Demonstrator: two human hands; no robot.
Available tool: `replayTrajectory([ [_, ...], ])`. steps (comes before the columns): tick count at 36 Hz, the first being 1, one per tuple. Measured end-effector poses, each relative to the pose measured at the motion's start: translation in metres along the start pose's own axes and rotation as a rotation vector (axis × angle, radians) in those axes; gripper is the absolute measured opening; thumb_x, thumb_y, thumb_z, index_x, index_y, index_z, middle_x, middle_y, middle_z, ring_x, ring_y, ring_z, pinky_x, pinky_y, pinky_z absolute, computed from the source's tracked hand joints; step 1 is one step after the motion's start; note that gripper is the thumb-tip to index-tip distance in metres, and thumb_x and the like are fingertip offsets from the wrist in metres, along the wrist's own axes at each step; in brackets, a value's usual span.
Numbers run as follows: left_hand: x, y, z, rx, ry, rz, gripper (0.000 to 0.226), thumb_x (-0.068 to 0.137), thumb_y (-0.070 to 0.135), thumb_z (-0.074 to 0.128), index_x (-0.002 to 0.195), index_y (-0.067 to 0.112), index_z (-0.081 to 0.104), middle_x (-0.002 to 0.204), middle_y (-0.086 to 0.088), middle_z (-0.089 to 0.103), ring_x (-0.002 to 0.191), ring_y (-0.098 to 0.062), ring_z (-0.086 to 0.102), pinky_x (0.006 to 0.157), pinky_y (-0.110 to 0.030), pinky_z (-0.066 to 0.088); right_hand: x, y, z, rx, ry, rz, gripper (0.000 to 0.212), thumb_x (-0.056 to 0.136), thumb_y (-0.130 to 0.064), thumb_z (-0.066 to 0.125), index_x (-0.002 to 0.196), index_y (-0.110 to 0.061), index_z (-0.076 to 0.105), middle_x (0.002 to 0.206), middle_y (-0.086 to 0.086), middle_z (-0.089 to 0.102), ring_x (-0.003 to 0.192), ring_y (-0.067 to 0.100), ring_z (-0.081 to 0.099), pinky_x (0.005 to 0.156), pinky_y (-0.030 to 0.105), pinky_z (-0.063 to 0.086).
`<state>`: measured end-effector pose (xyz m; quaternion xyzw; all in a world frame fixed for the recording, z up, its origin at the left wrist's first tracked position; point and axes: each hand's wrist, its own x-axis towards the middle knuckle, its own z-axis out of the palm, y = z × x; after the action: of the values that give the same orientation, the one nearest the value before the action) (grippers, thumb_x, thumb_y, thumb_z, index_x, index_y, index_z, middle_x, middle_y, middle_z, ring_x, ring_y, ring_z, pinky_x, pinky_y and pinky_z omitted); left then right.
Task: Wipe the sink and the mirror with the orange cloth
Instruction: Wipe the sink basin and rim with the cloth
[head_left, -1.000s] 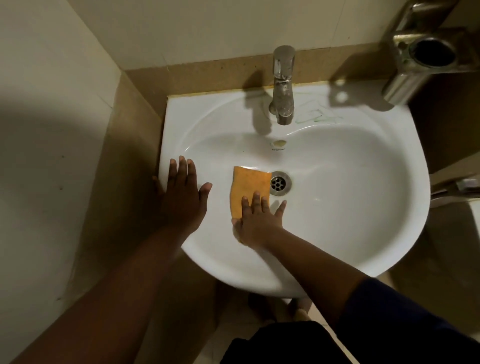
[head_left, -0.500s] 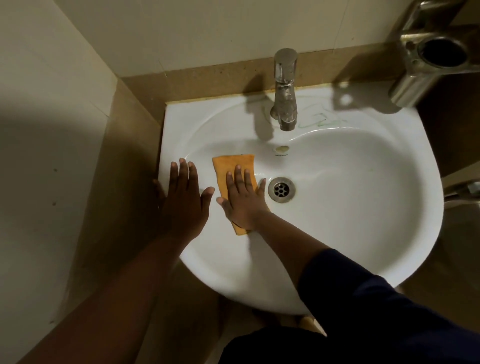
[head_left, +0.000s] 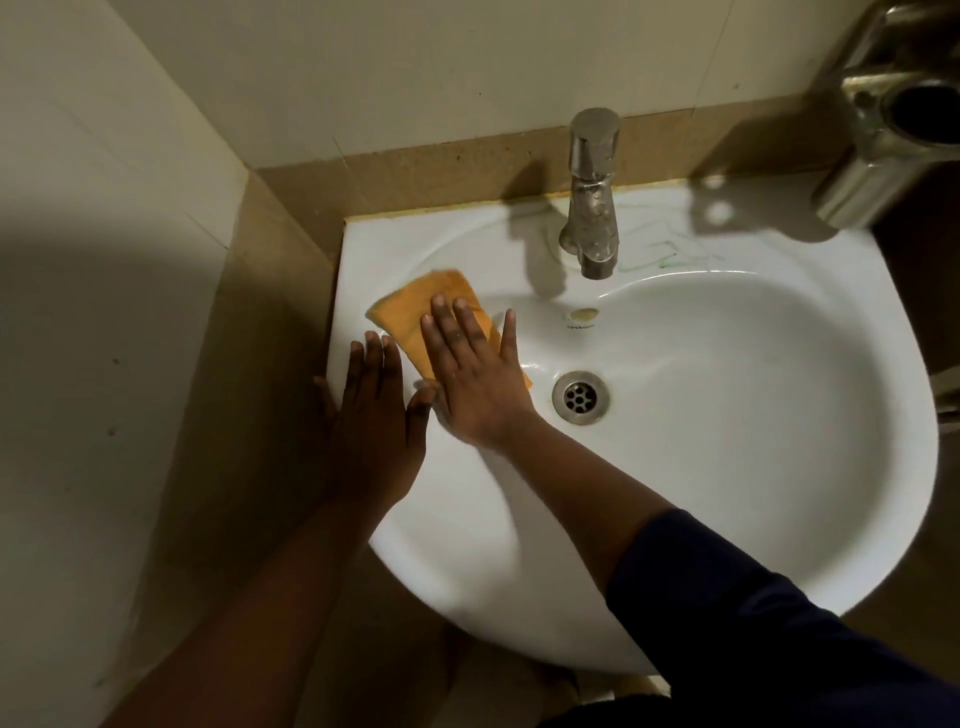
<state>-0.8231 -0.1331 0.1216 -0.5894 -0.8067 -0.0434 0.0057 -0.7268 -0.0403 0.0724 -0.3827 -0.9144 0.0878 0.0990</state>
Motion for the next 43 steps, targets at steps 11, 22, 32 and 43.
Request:
replayTrajectory([
  [11,0.016,0.002,-0.002,-0.062,-0.067,-0.063,0.087,0.090,0.061,-0.004,0.141,0.001,0.033,0.148,-0.019,0.034,0.138,-0.035,0.030,0.107,-0.061,0.020,0.046,0.003,-0.052,-0.193,-0.166,0.083,0.068,0.099,-0.051,0.014,0.151,-0.010,-0.002,0.159,0.014,-0.006,0.146,0.027,-0.009,0.103,0.063,-0.020],
  [22,0.063,0.001,-0.005,-0.094,-0.108,-0.073,0.091,0.081,0.063,0.000,0.147,0.002,0.015,0.156,-0.016,0.014,0.145,-0.031,0.010,0.112,-0.056,0.015,0.048,0.015,-0.058,-0.141,-0.174,0.115,0.069,0.099,-0.048,0.016,0.150,-0.009,-0.007,0.158,0.013,-0.011,0.145,0.031,-0.013,0.111,0.056,-0.012],
  [32,0.085,0.010,-0.005,-0.114,-0.080,-0.153,0.080,0.083,0.051,0.009,0.147,0.003,0.015,0.157,-0.015,0.011,0.146,-0.029,0.004,0.113,-0.056,0.008,0.067,0.018,-0.058,-0.134,-0.208,0.031,0.068,0.097,-0.053,0.013,0.151,-0.015,-0.007,0.158,0.010,-0.013,0.145,0.028,-0.014,0.111,0.059,-0.012],
  [43,0.104,0.028,-0.007,-0.053,-0.159,-0.052,0.068,0.097,0.049,0.020,0.149,0.009,0.004,0.158,-0.011,-0.001,0.146,-0.028,-0.003,0.114,-0.054,-0.001,0.041,0.046,-0.075,0.091,-0.202,0.369,0.072,0.099,-0.052,0.019,0.151,-0.009,-0.007,0.159,0.011,-0.010,0.146,0.031,-0.001,0.116,0.048,0.006],
])
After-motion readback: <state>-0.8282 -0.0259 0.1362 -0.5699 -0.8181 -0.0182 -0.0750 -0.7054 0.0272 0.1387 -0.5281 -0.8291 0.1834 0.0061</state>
